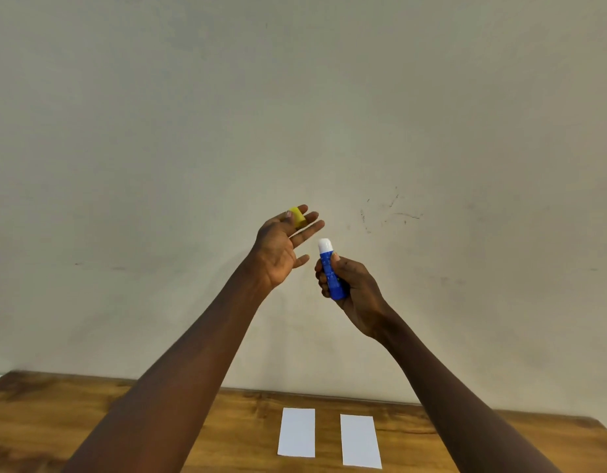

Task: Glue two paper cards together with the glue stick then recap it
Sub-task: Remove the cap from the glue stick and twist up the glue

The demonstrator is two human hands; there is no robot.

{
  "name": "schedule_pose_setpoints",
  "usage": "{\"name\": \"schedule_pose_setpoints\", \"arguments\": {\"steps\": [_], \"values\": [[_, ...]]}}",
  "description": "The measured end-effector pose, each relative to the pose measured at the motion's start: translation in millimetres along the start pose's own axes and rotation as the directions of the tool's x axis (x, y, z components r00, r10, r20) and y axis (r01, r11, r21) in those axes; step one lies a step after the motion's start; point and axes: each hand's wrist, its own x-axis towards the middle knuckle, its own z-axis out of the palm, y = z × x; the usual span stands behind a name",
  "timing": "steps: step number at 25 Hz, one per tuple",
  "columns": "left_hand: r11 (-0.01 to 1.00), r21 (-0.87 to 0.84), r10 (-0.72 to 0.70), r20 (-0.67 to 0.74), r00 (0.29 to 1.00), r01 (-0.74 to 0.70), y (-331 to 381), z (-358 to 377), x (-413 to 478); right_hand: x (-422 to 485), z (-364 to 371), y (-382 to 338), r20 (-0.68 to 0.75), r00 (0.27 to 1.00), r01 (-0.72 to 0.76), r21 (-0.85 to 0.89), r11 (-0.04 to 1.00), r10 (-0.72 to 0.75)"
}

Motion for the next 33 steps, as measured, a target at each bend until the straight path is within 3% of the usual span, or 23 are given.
{"name": "schedule_pose_setpoints", "arguments": {"steps": [8, 13, 20, 24, 28, 33], "values": [[0.999, -0.005, -0.047, 0.012, 0.999, 0.047, -17.8, 10.3, -3.0, 8.4, 3.6, -15.6, -0.127, 0.986, 0.102, -0.056, 0.993, -0.109], [0.992, 0.099, 0.089, -0.054, 0.995, -0.083, -22.2, 14.8, -7.6, 9.7, 6.8, -12.5, -0.156, 0.966, 0.196, -0.073, 0.978, -0.205], [0.99, 0.072, 0.127, -0.118, 0.985, -0.119, -16.4, 11.4, -5.1, 10.0, 10.1, -13.5, -0.142, 0.95, 0.26, -0.126, 0.957, -0.277], [0.988, -0.006, 0.148, -0.172, 0.974, -0.151, -12.5, 8.5, 0.8, 7.7, 15.4, -4.0, -0.305, 0.893, 0.297, -0.147, 0.943, -0.329], [0.979, -0.06, 0.183, -0.18, 0.966, -0.197, -11.6, 9.3, 3.7, 8.8, 21.1, -0.9, -0.404, 0.872, 0.287, -0.036, 0.957, -0.276], [0.972, 0.006, 0.234, -0.127, 0.964, -0.235, -10.1, 10.9, 9.0, 12.4, 23.2, -0.2, -0.335, 0.917, 0.229, 0.003, 0.973, -0.215]]}}
